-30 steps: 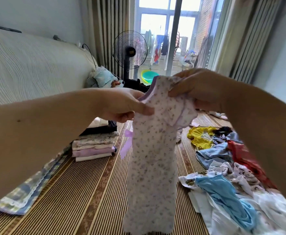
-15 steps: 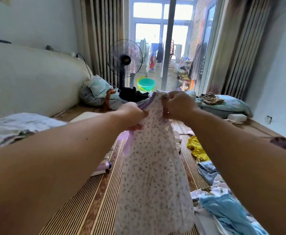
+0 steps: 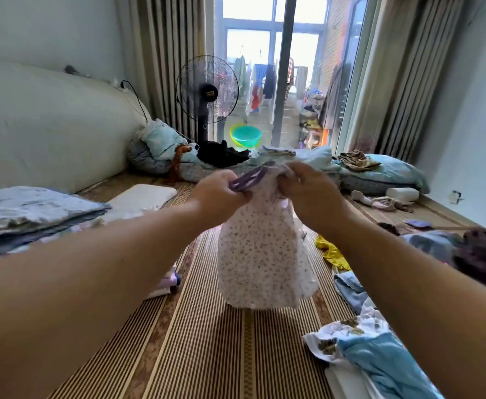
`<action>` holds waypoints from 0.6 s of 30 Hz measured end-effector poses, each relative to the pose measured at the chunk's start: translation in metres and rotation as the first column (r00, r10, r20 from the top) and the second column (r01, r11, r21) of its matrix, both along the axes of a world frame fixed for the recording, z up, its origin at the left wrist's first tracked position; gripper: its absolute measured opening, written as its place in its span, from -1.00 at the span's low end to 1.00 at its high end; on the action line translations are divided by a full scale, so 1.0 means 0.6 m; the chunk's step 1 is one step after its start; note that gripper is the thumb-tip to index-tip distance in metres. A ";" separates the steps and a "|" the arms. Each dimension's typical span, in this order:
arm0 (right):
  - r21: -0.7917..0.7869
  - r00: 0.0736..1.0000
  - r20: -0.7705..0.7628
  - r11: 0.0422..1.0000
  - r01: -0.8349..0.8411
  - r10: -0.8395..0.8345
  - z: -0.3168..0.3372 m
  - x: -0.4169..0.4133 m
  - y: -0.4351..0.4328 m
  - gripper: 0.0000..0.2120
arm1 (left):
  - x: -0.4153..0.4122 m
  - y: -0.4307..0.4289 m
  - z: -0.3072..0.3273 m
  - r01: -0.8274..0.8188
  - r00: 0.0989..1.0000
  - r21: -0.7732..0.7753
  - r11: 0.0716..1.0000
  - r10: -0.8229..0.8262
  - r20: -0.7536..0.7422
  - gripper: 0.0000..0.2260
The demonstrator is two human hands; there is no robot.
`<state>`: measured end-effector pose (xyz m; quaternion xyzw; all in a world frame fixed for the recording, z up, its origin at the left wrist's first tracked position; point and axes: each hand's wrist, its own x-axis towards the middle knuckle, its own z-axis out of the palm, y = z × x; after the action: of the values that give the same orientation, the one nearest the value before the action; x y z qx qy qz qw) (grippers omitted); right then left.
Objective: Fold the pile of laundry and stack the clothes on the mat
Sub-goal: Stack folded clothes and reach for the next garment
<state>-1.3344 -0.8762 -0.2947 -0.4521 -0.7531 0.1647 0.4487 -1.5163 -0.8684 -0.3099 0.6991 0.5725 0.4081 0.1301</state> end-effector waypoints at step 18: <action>-0.793 0.920 0.153 0.600 -0.104 0.362 -0.318 0.089 -0.368 -0.79 | 0.007 -0.397 -0.341 0.216 0.779 -0.675 0.705 -0.542 -0.316 -0.87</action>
<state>-1.2811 -1.0969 -0.4857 -0.5157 -0.7211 0.4578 0.0672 -1.5123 -1.1066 -0.5144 0.8052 0.5222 -0.0267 0.2797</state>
